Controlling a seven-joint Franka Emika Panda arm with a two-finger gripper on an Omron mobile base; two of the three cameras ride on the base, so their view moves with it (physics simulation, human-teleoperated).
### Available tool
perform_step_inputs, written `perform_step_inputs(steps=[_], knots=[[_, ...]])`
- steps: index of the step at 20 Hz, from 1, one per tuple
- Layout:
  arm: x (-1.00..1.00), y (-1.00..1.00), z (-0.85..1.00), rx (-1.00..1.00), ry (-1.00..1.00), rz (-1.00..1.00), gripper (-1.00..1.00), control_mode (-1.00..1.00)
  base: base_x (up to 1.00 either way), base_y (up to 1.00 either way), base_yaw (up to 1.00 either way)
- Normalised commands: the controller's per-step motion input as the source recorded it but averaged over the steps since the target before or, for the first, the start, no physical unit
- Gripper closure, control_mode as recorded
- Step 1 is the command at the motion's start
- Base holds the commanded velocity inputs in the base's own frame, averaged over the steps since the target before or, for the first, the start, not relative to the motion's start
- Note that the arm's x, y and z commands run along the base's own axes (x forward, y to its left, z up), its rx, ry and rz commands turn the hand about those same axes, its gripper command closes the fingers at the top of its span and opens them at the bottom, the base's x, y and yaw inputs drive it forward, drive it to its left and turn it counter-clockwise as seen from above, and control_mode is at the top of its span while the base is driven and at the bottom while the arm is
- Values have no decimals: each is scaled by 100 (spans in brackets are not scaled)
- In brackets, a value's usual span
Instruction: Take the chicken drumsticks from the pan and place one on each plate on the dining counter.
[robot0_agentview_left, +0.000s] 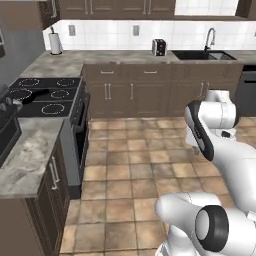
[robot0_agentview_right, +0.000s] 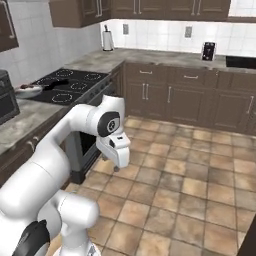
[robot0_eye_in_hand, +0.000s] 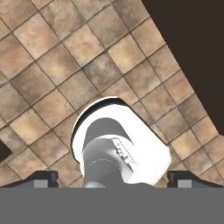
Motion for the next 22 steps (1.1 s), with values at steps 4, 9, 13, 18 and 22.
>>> perform_step_inputs(steps=[4,9,13,18,22], knots=[[0,0,0,0,0,0,-100,100,100,-3,11],[0,0,0,0,0,0,-100,100,100,-3,11],[0,0,0,0,0,0,-100,100,100,-3,13],[0,0,0,0,0,0,-100,100,93,-1,26],[0,0,0,0,0,0,-100,100,70,0,54]])
